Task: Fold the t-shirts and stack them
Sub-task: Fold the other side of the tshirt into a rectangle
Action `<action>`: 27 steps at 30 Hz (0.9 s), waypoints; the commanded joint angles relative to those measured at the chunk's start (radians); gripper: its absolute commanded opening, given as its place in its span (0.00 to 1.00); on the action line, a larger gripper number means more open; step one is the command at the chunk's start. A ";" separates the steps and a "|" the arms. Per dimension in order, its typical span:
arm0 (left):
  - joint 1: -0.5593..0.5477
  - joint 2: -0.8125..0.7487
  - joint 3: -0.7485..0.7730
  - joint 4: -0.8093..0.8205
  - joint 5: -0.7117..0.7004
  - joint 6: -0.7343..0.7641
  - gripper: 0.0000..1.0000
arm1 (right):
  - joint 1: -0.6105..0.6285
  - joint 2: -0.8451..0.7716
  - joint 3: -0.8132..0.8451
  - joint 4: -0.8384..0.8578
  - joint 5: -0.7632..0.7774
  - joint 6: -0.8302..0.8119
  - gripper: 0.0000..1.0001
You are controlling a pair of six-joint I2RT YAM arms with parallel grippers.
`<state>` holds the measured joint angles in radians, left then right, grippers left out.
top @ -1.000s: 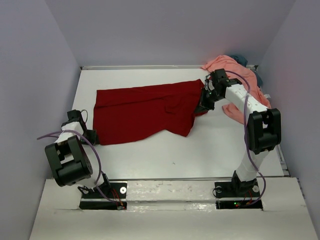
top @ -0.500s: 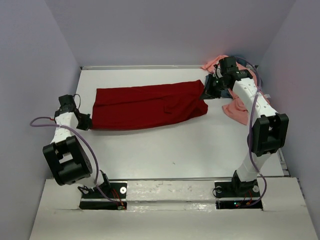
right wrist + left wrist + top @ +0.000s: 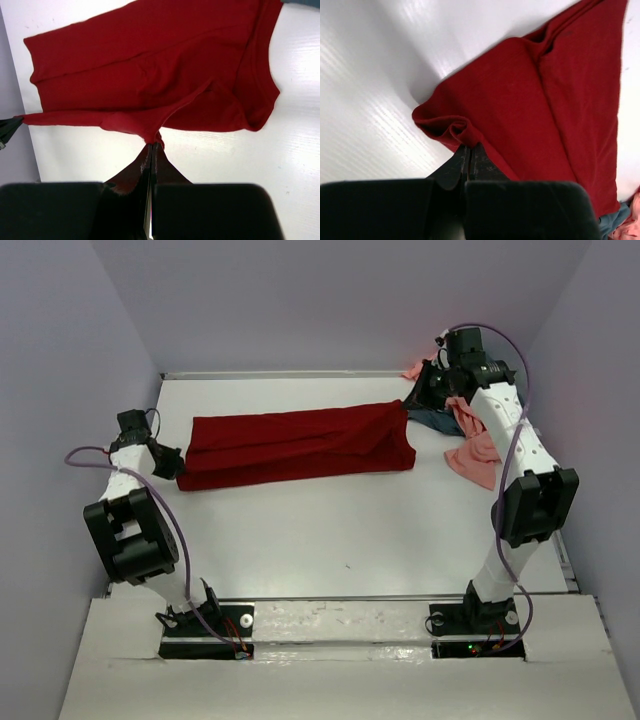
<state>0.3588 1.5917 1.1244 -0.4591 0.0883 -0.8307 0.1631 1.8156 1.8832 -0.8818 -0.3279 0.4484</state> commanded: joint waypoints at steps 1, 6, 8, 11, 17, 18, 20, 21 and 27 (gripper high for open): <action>-0.032 0.026 0.104 0.023 0.011 0.038 0.00 | -0.007 0.042 0.071 0.026 0.029 0.006 0.00; -0.075 0.080 0.195 0.004 0.016 0.062 0.00 | -0.007 0.076 0.099 0.027 0.039 0.010 0.00; -0.095 0.102 0.230 -0.004 0.014 0.065 0.00 | -0.007 0.083 0.103 0.029 0.050 0.010 0.00; -0.110 0.116 0.258 -0.006 0.014 0.065 0.00 | -0.007 0.083 0.114 0.027 0.075 0.006 0.00; -0.126 0.123 0.275 -0.010 0.014 0.067 0.00 | -0.007 0.100 0.140 0.024 0.107 -0.004 0.00; -0.127 0.123 0.273 -0.013 0.014 0.068 0.00 | -0.007 0.103 0.145 0.021 0.109 -0.005 0.00; -0.127 0.125 0.273 -0.018 0.013 0.070 0.00 | -0.016 0.108 0.157 0.021 0.115 -0.007 0.00; -0.127 0.125 0.270 -0.018 0.008 0.070 0.00 | -0.016 0.109 0.159 0.020 0.116 -0.008 0.00; -0.127 0.119 0.250 -0.013 0.008 0.065 0.00 | -0.034 0.126 0.178 0.018 0.130 -0.023 0.00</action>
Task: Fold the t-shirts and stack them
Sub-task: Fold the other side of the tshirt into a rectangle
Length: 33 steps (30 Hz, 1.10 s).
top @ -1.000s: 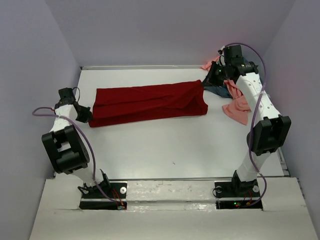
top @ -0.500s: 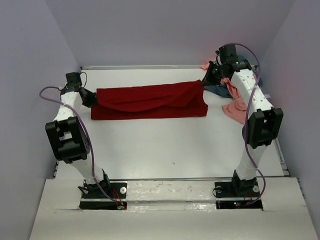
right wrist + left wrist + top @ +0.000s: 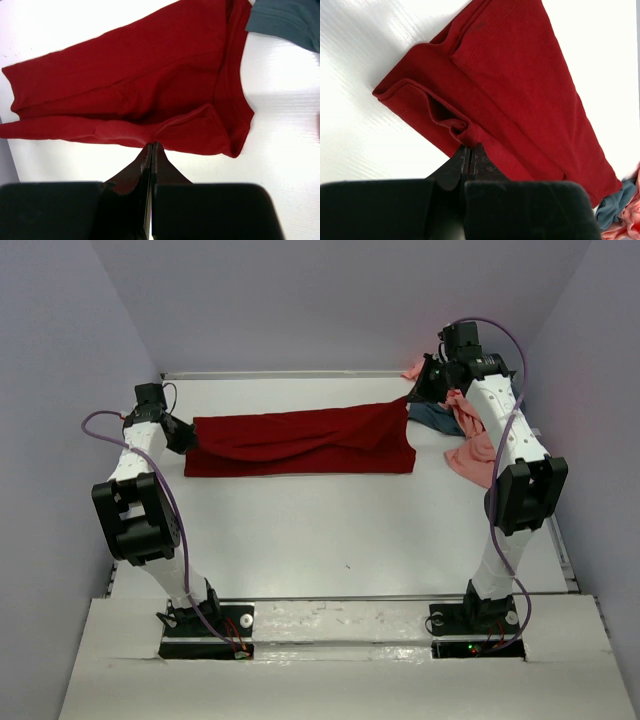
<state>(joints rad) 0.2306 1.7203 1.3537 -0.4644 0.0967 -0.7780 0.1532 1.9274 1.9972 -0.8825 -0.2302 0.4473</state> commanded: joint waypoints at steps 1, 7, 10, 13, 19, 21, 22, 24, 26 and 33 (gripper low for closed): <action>0.001 -0.010 0.019 -0.008 0.001 0.013 0.00 | -0.024 0.019 0.069 0.019 0.035 -0.024 0.00; 0.001 0.002 0.022 -0.011 0.000 0.011 0.00 | -0.044 0.051 0.109 0.013 0.037 -0.030 0.00; 0.001 0.010 0.025 -0.010 0.000 0.008 0.00 | -0.053 0.067 0.129 0.011 0.034 -0.032 0.00; 0.003 0.018 0.038 -0.008 0.003 0.006 0.00 | -0.053 0.084 0.138 0.008 0.023 -0.032 0.00; 0.003 0.053 0.087 -0.016 0.006 0.013 0.00 | -0.053 0.120 0.164 0.008 0.025 -0.038 0.00; 0.001 0.068 0.104 -0.023 0.005 0.017 0.00 | -0.053 0.133 0.189 0.010 0.020 -0.042 0.00; 0.003 0.081 0.122 -0.026 0.002 0.022 0.00 | -0.053 0.146 0.195 0.010 0.020 -0.041 0.00; 0.001 0.094 0.145 -0.037 -0.002 0.026 0.00 | -0.053 0.162 0.209 0.010 0.012 -0.041 0.00; 0.003 0.122 0.179 -0.046 -0.006 0.036 0.00 | -0.053 0.180 0.222 0.010 0.012 -0.039 0.00; 0.001 0.186 0.251 -0.066 0.004 0.051 0.00 | -0.053 0.229 0.247 0.020 -0.006 -0.036 0.00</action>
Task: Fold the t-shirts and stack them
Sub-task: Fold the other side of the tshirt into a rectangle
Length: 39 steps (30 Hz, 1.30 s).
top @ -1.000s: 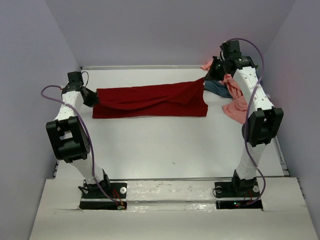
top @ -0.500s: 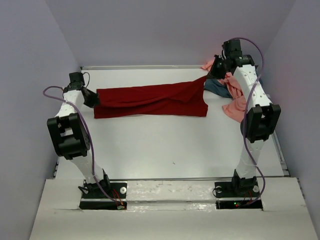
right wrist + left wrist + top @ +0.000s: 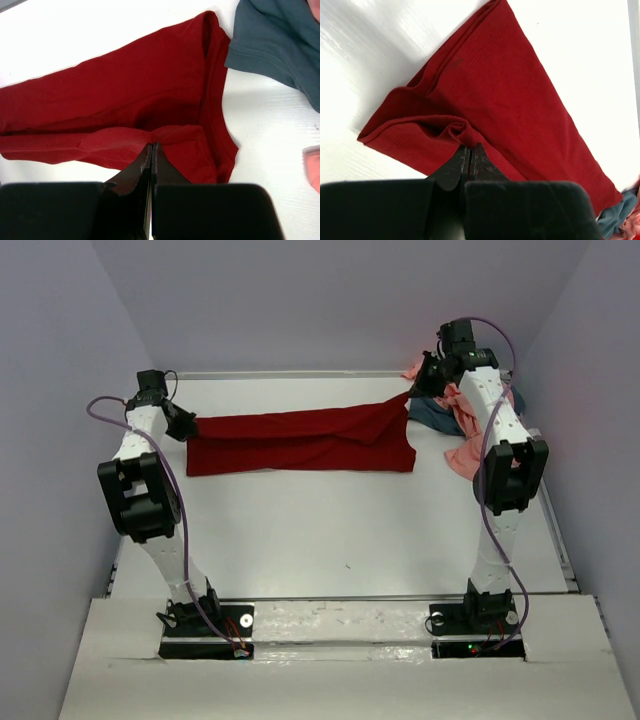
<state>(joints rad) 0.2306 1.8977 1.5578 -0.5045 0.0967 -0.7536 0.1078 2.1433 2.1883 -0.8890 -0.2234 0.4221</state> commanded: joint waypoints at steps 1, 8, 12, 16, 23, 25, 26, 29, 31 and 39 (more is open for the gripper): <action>0.001 0.018 0.051 -0.025 0.011 0.026 0.00 | -0.008 0.016 0.056 0.031 -0.013 -0.013 0.00; 0.001 0.060 0.079 -0.016 0.038 0.030 0.00 | -0.008 0.056 0.053 0.084 -0.028 -0.016 0.00; -0.001 0.075 0.090 -0.019 0.038 0.039 0.00 | -0.008 0.073 0.047 0.107 -0.030 -0.009 0.00; -0.001 0.089 0.097 -0.017 0.041 0.045 0.00 | -0.008 0.093 0.044 0.116 -0.028 -0.008 0.00; 0.000 0.129 0.145 -0.026 0.046 0.053 0.00 | -0.008 0.113 0.039 0.137 -0.011 -0.008 0.00; -0.001 0.139 0.159 -0.034 0.047 0.056 0.00 | -0.008 0.127 0.047 0.140 -0.007 -0.009 0.00; -0.001 0.149 0.172 -0.035 0.051 0.056 0.00 | -0.008 0.132 0.053 0.140 -0.007 -0.009 0.00; -0.001 0.162 0.191 -0.039 0.054 0.056 0.00 | -0.008 0.150 0.080 0.142 0.002 -0.011 0.00; -0.002 0.170 0.199 -0.039 0.055 0.056 0.00 | -0.008 0.158 0.096 0.142 0.007 -0.008 0.00; -0.001 0.207 0.228 -0.045 0.061 0.054 0.00 | -0.008 0.196 0.131 0.150 0.013 -0.008 0.00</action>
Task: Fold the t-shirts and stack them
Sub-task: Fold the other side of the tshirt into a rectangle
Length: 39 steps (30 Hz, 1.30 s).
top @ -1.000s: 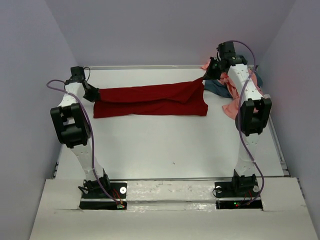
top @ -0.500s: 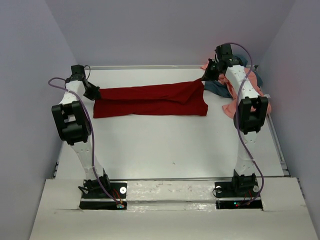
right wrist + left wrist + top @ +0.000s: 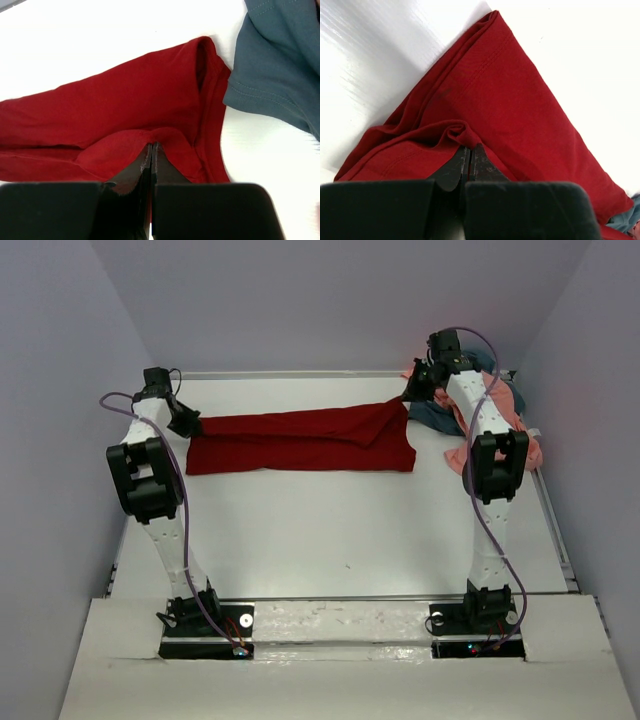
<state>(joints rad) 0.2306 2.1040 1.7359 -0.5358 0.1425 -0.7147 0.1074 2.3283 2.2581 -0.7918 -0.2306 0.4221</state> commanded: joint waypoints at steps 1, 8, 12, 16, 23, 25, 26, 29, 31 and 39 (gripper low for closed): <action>-0.002 0.007 0.056 -0.015 0.016 0.015 0.00 | -0.008 0.013 0.061 0.054 0.020 -0.009 0.00; -0.002 0.030 0.079 -0.018 0.016 0.018 0.00 | -0.008 0.026 0.069 0.065 0.031 -0.011 0.00; -0.001 0.045 0.094 -0.029 0.016 0.018 0.00 | -0.008 0.036 0.067 0.071 0.033 -0.013 0.00; -0.001 0.059 0.100 -0.029 0.012 0.018 0.00 | -0.008 0.045 0.055 0.080 0.042 -0.013 0.00; 0.016 0.090 0.111 -0.030 0.026 0.004 0.00 | -0.017 0.071 0.057 0.109 0.063 -0.017 0.00; 0.019 0.100 0.123 -0.035 0.025 0.004 0.00 | -0.017 0.085 0.067 0.118 0.066 -0.017 0.00; 0.021 0.106 0.126 -0.036 0.023 0.004 0.00 | -0.017 0.088 0.070 0.120 0.066 -0.016 0.00; 0.024 0.111 0.137 -0.038 0.025 0.009 0.03 | -0.026 0.109 0.078 0.126 0.065 -0.013 0.32; 0.027 0.116 0.143 -0.039 0.028 0.014 0.16 | -0.026 0.112 0.075 0.129 0.057 -0.011 0.48; 0.042 0.065 0.145 -0.009 0.006 0.026 0.99 | -0.026 0.039 -0.008 0.169 0.034 -0.017 0.76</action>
<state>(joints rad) 0.2611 2.2299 1.8355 -0.5575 0.1490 -0.7086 0.0860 2.4332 2.2742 -0.6815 -0.1837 0.4183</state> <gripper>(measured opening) 0.942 0.759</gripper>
